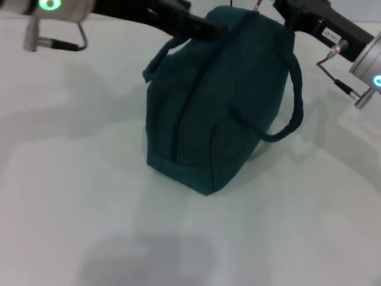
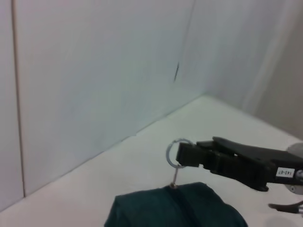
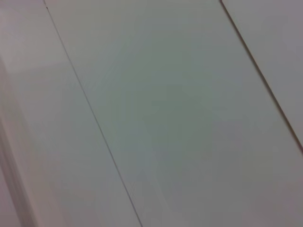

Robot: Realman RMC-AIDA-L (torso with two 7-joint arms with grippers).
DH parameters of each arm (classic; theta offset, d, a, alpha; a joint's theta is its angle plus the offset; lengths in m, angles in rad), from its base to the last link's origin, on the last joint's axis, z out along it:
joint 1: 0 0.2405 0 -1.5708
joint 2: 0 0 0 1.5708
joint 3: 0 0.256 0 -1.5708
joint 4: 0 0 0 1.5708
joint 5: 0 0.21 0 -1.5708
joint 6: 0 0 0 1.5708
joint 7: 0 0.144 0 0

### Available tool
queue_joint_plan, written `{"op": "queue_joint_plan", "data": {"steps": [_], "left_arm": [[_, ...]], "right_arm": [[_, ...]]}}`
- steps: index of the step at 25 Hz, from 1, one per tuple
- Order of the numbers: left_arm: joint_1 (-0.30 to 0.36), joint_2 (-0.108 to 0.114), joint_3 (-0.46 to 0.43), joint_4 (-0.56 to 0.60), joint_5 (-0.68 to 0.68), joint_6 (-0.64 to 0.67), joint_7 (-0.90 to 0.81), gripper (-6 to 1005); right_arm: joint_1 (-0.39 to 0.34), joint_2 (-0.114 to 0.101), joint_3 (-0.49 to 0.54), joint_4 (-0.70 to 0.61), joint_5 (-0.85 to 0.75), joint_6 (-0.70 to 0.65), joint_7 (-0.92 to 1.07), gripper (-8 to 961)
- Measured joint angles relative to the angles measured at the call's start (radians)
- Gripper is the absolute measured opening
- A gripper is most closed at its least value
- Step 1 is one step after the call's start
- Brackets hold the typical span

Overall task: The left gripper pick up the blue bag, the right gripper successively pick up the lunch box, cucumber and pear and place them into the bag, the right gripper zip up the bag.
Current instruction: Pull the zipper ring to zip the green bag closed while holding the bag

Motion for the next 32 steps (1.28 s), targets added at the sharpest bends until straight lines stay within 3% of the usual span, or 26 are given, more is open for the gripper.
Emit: {"op": "queue_joint_plan", "data": {"steps": [7, 22, 24, 32], "left_arm": [[-0.072, -0.002, 0.132, -0.034, 0.125, -0.007, -0.165, 862], [-0.075, -0.004, 0.183, -0.082, 0.169, -0.063, -0.153, 827], [-0.074, -0.004, 0.186, -0.082, 0.170, -0.067, -0.149, 605], [-0.076, -0.004, 0.187, -0.084, 0.173, -0.075, -0.147, 433]], "right_arm": [[0.002, 0.000, 0.001, 0.007, 0.002, 0.000, 0.000, 30], [0.004, 0.000, 0.001, 0.008, 0.002, 0.000, -0.003, 32], [0.004, 0.000, 0.001, 0.008, 0.002, 0.000, -0.003, 32], [0.004, 0.000, 0.001, 0.007, 0.002, 0.000, -0.003, 33]]}}
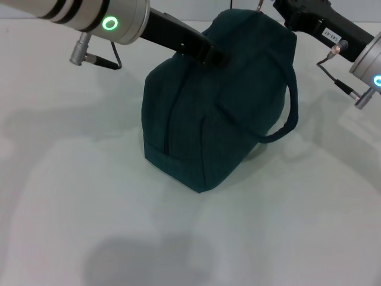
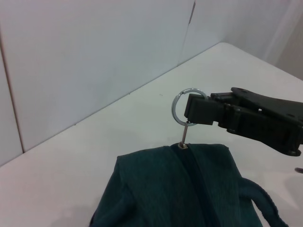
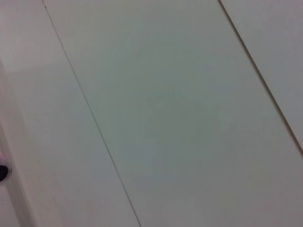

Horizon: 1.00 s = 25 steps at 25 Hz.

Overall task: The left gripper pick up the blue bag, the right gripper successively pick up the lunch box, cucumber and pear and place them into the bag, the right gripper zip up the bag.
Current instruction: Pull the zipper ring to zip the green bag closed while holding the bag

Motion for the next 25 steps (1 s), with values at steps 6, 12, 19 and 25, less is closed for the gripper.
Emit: {"op": "queue_joint_plan", "data": {"steps": [6, 12, 19, 25], "left_arm": [[-0.001, 0.002, 0.001, -0.001, 0.002, -0.005, 0.004, 268], [0.004, 0.002, -0.001, 0.003, -0.001, -0.005, 0.012, 141], [0.022, 0.005, -0.022, 0.024, -0.030, 0.014, 0.021, 85], [0.033, 0.004, -0.044, 0.038, -0.064, 0.017, 0.039, 48]], "right_arm": [[-0.001, 0.000, -0.004, 0.000, 0.009, 0.000, 0.001, 34], [-0.011, 0.000, -0.001, 0.012, 0.024, 0.030, 0.000, 34], [-0.008, 0.000, -0.001, 0.097, 0.060, 0.138, 0.002, 35], [-0.010, 0.000, -0.030, 0.104, 0.057, 0.217, 0.002, 36]]}}
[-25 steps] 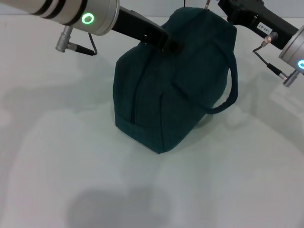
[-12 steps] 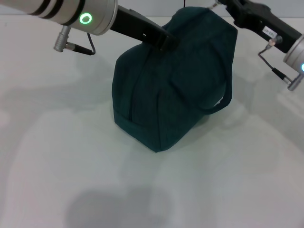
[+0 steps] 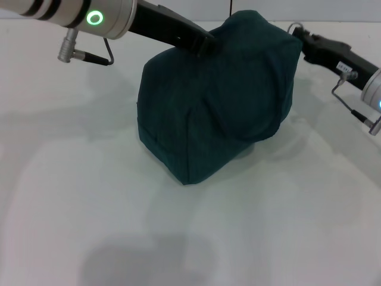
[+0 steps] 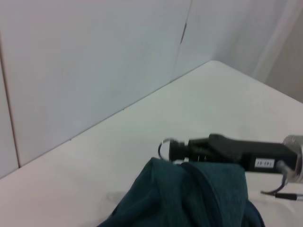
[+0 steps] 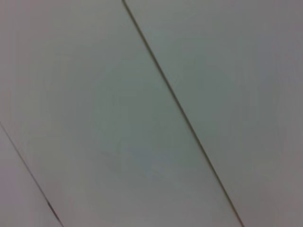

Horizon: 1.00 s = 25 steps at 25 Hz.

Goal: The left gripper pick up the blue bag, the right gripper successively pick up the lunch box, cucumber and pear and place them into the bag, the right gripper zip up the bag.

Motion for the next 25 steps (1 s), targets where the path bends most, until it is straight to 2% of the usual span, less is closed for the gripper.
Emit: {"op": "queue_joint_plan", "data": {"steps": [4, 15, 24, 25], "left_arm": [[0.002, 0.000, -0.008, 0.001, -0.006, 0.000, 0.008, 47], [0.006, -0.002, -0.025, -0.007, -0.010, -0.005, 0.022, 48], [0.020, -0.004, -0.044, -0.017, -0.020, -0.022, 0.030, 47], [0.023, -0.005, -0.044, -0.019, -0.028, -0.022, 0.029, 71]], "right_arm": [[0.012, 0.000, -0.034, -0.001, 0.001, 0.044, 0.000, 36], [-0.008, -0.001, -0.022, -0.009, 0.028, 0.039, 0.009, 38], [-0.093, -0.008, 0.043, -0.011, 0.046, -0.107, 0.002, 39], [-0.101, -0.009, 0.051, -0.011, 0.046, -0.118, 0.002, 104]]}}
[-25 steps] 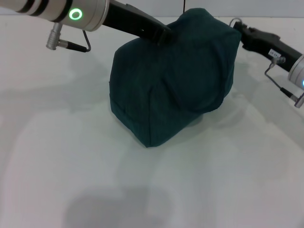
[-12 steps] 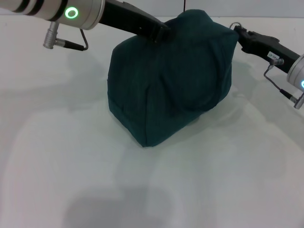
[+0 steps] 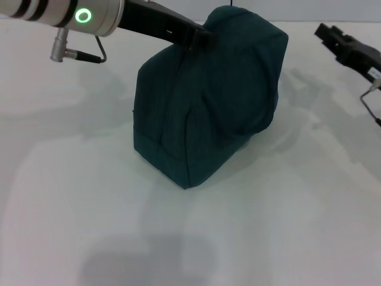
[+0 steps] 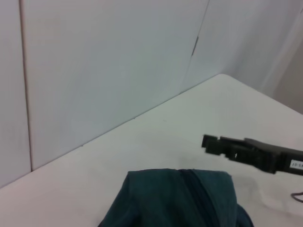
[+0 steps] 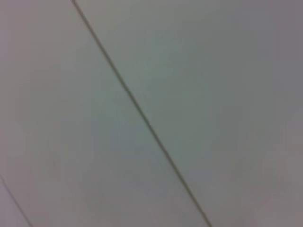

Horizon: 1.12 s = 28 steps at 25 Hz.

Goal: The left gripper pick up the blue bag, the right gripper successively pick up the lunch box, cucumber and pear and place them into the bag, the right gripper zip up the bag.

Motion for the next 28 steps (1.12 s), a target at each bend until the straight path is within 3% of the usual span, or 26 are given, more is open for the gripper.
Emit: {"op": "queue_joint_plan", "data": {"steps": [4, 12, 16, 18, 21, 24, 28], "left_arm": [[0.022, 0.000, -0.013, -0.001, -0.050, -0.008, 0.021, 167], [0.137, -0.001, -0.098, -0.012, -0.354, -0.016, 0.242, 366], [0.213, 0.003, -0.146, -0.107, -0.521, 0.006, 0.447, 530], [0.255, 0.003, -0.182, -0.154, -0.554, 0.033, 0.542, 622], [0.321, 0.002, -0.241, -0.246, -0.603, 0.094, 0.710, 739], [0.378, 0.003, -0.310, -0.374, -0.669, 0.191, 0.907, 855], [0.429, 0.004, -0.366, -0.542, -0.676, 0.289, 1.185, 885]], "right_arm": [[-0.034, -0.004, 0.030, 0.000, -0.001, -0.048, -0.001, 308], [-0.078, -0.017, 0.036, 0.006, -0.015, -0.160, -0.011, 649], [-0.105, -0.054, 0.032, -0.002, -0.070, -0.343, -0.062, 792], [-0.113, -0.086, 0.035, -0.015, -0.150, -0.476, -0.083, 856], [-0.120, -0.123, 0.036, -0.041, -0.286, -0.628, -0.112, 858], [-0.127, -0.141, 0.036, -0.052, -0.413, -0.727, -0.134, 860], [-0.140, -0.130, 0.036, -0.049, -0.514, -0.729, -0.150, 860]]}}
